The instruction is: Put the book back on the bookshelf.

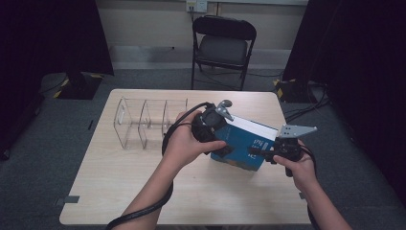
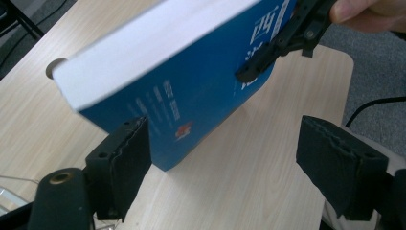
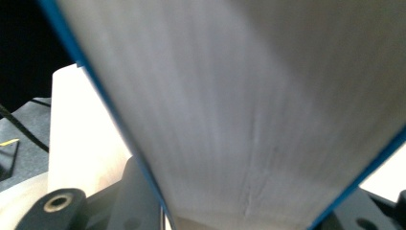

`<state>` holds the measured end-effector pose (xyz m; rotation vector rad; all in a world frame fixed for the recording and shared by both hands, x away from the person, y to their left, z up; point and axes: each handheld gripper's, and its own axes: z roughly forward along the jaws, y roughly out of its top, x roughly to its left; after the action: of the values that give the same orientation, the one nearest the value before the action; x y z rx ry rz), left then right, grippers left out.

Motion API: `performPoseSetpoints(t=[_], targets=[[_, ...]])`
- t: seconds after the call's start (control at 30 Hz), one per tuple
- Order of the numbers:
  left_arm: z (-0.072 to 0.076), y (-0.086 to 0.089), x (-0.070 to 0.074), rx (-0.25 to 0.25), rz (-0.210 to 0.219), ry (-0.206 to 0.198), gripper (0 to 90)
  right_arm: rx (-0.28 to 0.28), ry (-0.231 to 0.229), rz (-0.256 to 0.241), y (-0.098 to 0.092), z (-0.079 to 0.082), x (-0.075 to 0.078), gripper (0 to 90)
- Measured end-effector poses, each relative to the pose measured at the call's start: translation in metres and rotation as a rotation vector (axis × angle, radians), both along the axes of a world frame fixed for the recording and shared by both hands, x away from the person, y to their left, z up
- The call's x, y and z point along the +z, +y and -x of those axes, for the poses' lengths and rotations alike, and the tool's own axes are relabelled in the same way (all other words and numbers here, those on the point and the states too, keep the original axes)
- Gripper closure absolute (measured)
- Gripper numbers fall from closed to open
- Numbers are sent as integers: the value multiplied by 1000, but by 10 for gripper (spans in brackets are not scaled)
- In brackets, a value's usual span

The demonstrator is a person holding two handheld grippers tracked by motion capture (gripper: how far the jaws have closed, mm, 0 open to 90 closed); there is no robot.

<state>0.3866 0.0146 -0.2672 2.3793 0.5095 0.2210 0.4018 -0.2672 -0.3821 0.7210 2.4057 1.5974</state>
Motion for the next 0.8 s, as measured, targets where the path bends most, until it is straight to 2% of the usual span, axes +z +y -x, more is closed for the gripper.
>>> performPoseSetpoints(t=[0.13, 0.3, 0.47, 0.53, 0.67, 0.8], targets=[[0, 3, -6, 4, -11, 13, 198, -22, -10, -8, -1, -3, -1, 597], [-1, 6, -16, 6, -8, 40, 202, -33, 2, -21, -2, -2, -2, 593], [-3, 8, -23, 10, -19, 58, 201, -86, 16, -40, 1, 2, -3, 585], [-3, 8, -27, 8, -27, 75, 205, -93, 18, -31, 2, 3, -2, 582], [-4, 8, -31, 13, -25, 77, 205, -129, 21, -12, 6, 5, 0, 559], [-5, 9, -33, 10, -22, 75, 202, -141, 13, -4, 8, 7, 1, 544]])
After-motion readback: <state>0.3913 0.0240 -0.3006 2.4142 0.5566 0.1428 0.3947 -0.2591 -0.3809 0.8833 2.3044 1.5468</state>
